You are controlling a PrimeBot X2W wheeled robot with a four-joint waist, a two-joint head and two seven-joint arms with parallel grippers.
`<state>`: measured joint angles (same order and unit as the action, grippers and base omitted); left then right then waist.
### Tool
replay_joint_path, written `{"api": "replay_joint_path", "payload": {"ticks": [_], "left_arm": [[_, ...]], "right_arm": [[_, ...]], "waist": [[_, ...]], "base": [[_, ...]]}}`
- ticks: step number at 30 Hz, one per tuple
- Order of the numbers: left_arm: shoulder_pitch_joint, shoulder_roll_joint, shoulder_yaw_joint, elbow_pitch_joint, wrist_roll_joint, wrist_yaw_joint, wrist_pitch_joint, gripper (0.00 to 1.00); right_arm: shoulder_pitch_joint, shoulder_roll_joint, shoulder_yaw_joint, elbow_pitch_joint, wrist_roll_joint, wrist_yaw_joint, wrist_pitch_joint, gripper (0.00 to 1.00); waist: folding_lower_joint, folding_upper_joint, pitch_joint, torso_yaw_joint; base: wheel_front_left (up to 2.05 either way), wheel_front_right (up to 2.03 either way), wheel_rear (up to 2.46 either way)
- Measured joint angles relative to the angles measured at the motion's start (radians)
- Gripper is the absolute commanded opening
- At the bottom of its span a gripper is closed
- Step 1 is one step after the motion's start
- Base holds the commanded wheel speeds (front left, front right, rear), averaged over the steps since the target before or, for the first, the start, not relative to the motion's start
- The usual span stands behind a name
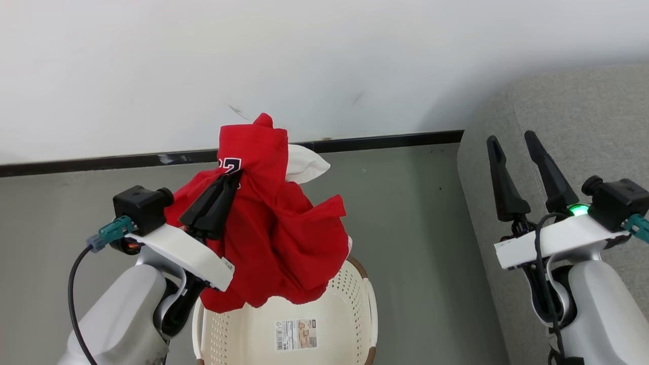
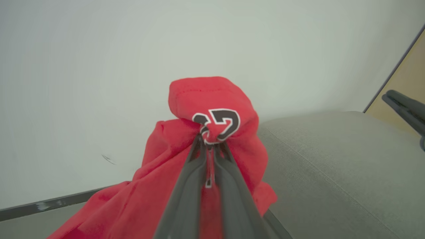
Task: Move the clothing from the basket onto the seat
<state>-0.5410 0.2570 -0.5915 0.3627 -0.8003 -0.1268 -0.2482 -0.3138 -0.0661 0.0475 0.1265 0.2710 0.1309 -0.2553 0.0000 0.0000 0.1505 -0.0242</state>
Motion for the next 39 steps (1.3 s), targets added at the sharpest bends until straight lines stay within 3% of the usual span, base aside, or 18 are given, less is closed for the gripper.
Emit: {"api": "replay_joint_path", "payload": {"ticks": [14,39], "left_arm": [[0.000,-0.008,-0.008,-0.041,0.000,0.010,0.007,0.00],[0.016,-0.043,-0.076,-0.135,0.006,0.029,0.065,0.00]], "right_arm": [[0.087,-0.014,0.039,0.017,0.024,0.000,0.000,1.00],[0.023,-0.125,0.471,0.039,0.130,0.000,0.000,1.00]], "waist": [[0.0000,0.0000,-0.083,0.007],[0.0000,0.0000,-0.102,0.042]], "base": [[0.00,0.00,0.00],[0.00,0.00,0.00]]}}
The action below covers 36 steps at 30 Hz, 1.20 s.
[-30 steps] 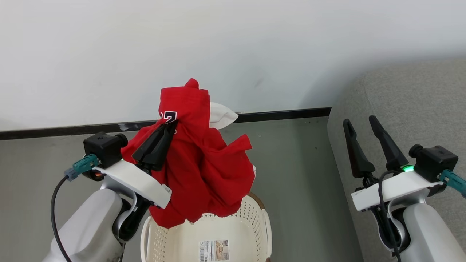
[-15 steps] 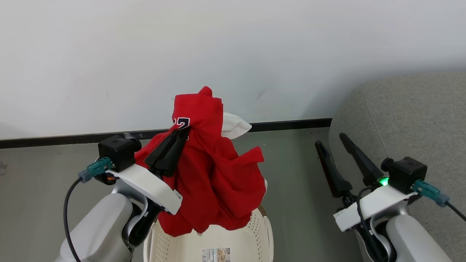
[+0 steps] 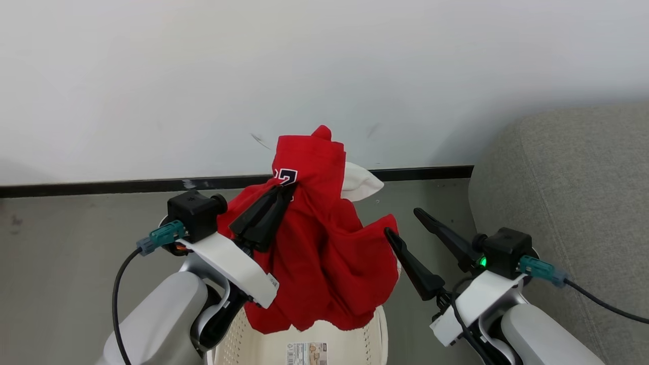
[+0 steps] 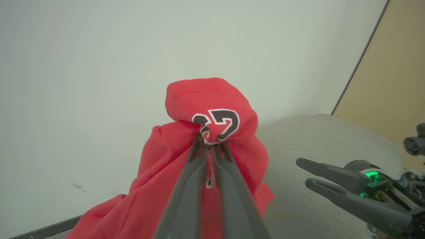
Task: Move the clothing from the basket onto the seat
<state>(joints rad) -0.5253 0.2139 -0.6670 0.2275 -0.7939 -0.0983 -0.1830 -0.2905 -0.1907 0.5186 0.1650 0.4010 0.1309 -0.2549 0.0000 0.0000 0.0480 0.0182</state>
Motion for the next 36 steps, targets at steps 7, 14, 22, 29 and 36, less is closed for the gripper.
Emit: {"api": "replay_joint_path", "payload": {"ticks": [7,14,22,29,36], "left_arm": [[-0.001,-0.019,-0.021,-0.030,0.006,0.000,0.015,0.00],[-0.002,-0.030,-0.039,-0.049,0.012,0.000,0.024,0.00],[-0.002,-0.050,-0.065,-0.063,0.012,0.000,0.043,0.00],[-0.006,-0.059,-0.090,-0.076,0.013,-0.001,0.059,0.00],[-0.012,-0.067,-0.104,-0.080,0.013,-0.001,0.060,0.00]], "right_arm": [[-0.053,-0.011,0.087,0.037,0.065,0.000,0.000,1.00],[-0.118,-0.033,0.192,0.060,0.082,0.000,0.000,1.00],[-0.203,-0.040,0.289,0.100,0.108,0.000,0.000,1.00],[-0.248,-0.043,0.323,0.154,0.139,0.000,0.000,1.00],[-0.272,-0.042,0.406,0.208,0.185,0.000,0.000,1.00]], "waist": [[0.0000,0.0000,0.004,0.021],[0.0000,0.0000,0.006,0.041],[0.0000,0.0000,0.009,0.072],[0.0000,0.0000,0.013,0.095],[0.0000,0.0000,0.013,0.112]], "base": [[0.00,0.00,0.00],[0.00,0.00,0.00],[0.00,0.00,0.00],[0.00,0.00,0.00],[0.00,0.00,0.00]]}}
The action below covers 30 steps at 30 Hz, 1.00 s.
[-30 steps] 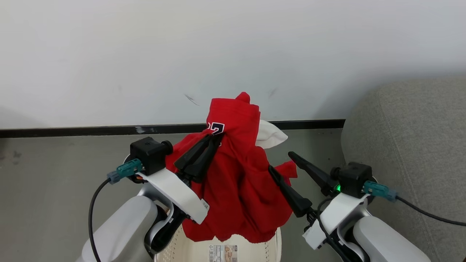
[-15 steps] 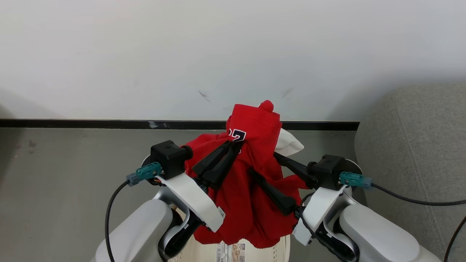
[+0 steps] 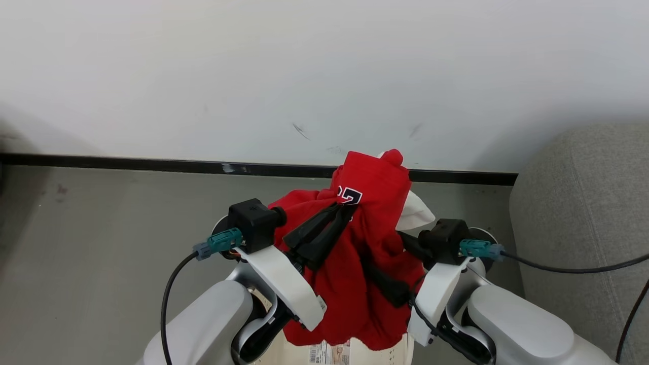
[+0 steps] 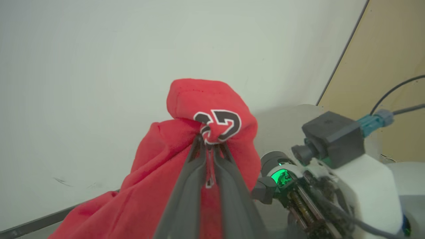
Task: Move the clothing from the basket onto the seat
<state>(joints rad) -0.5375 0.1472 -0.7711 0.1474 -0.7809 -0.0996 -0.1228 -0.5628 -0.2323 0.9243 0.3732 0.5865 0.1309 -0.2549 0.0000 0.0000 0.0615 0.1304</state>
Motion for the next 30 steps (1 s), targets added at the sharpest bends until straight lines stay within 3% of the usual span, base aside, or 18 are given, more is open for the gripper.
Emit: {"api": "replay_joint_path", "payload": {"ticks": [19,20,21,30], "left_arm": [[-0.011,-0.007,-0.013,-0.016,0.000,-0.001,0.021,0.00],[-0.012,-0.007,-0.013,-0.017,0.000,-0.001,0.021,0.00],[-0.013,-0.007,-0.013,-0.017,0.000,-0.001,0.021,0.00],[-0.015,0.003,-0.002,-0.012,-0.001,-0.008,0.020,0.00]], "right_arm": [[-0.106,0.040,0.099,0.075,0.066,0.000,0.000,1.00],[-0.109,0.041,0.100,0.077,0.071,0.000,0.000,0.34],[-0.115,0.042,0.100,0.081,0.076,0.000,0.000,0.00],[-0.128,0.043,0.100,0.090,0.097,0.000,0.000,0.00]], "waist": [[0.0000,0.0000,0.017,0.022],[0.0000,0.0000,0.018,0.023],[0.0001,0.0000,0.019,0.024],[0.0000,0.0000,0.022,0.023]], "base": [[0.00,0.00,0.00],[0.00,0.00,0.00],[0.00,0.00,0.00],[0.00,0.00,0.00]]}}
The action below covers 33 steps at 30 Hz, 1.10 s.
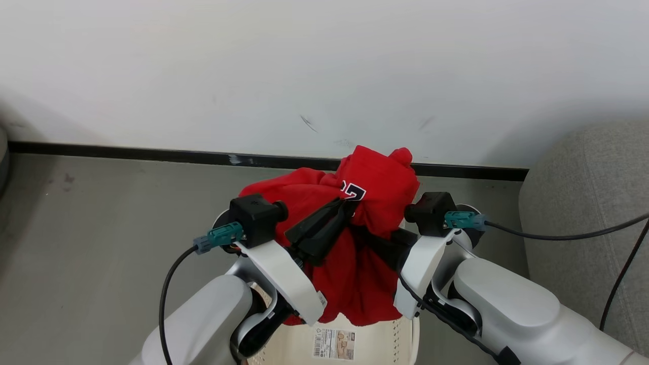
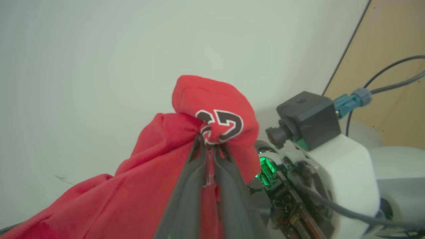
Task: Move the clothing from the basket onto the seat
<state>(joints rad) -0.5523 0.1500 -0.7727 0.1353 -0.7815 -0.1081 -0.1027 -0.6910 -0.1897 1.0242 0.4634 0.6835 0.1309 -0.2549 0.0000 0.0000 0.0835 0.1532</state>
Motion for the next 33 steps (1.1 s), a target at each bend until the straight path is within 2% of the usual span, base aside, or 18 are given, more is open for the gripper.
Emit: {"api": "replay_joint_path", "payload": {"ticks": [19,20,21,22,23,24,33], "left_arm": [[0.002,0.030,0.030,0.049,-0.009,0.010,-0.004,0.00],[0.003,0.030,0.031,0.050,-0.009,0.010,-0.004,0.06],[0.003,0.030,0.031,0.051,-0.009,0.010,-0.004,0.24],[0.003,0.030,0.031,0.052,-0.009,0.011,-0.005,0.56],[0.003,0.031,0.032,0.054,-0.009,0.013,-0.005,0.84],[0.003,0.032,0.033,0.055,-0.009,0.013,-0.005,0.98],[0.006,0.035,0.038,0.063,-0.009,0.018,-0.014,1.00]], "right_arm": [[0.012,-0.027,-0.083,-0.036,0.006,0.000,0.000,0.00],[0.014,-0.030,-0.086,-0.038,0.006,0.000,0.000,0.00],[0.015,-0.032,-0.089,-0.040,0.006,0.000,0.000,0.00],[0.017,-0.034,-0.093,-0.042,0.005,0.000,0.000,0.00],[0.018,-0.037,-0.096,-0.043,0.004,0.000,0.000,0.00],[0.021,-0.040,-0.100,-0.045,0.003,0.000,0.000,0.00],[0.058,-0.067,-0.124,-0.063,-0.004,0.000,0.000,0.00]], "waist": [[0.0001,0.0000,-0.006,-0.041],[0.0001,0.0000,-0.006,-0.043],[0.0001,0.0000,-0.007,-0.045],[0.0001,0.0000,-0.008,-0.047],[0.0001,0.0000,-0.009,-0.049],[0.0001,0.0000,-0.010,-0.050],[0.0000,0.0000,-0.017,-0.061]], "base": [[0.00,0.00,0.00],[0.00,0.00,0.00],[0.00,0.00,0.00],[0.00,0.00,0.00],[0.00,0.00,0.00],[0.00,0.00,0.00],[0.00,0.00,0.00]]}}
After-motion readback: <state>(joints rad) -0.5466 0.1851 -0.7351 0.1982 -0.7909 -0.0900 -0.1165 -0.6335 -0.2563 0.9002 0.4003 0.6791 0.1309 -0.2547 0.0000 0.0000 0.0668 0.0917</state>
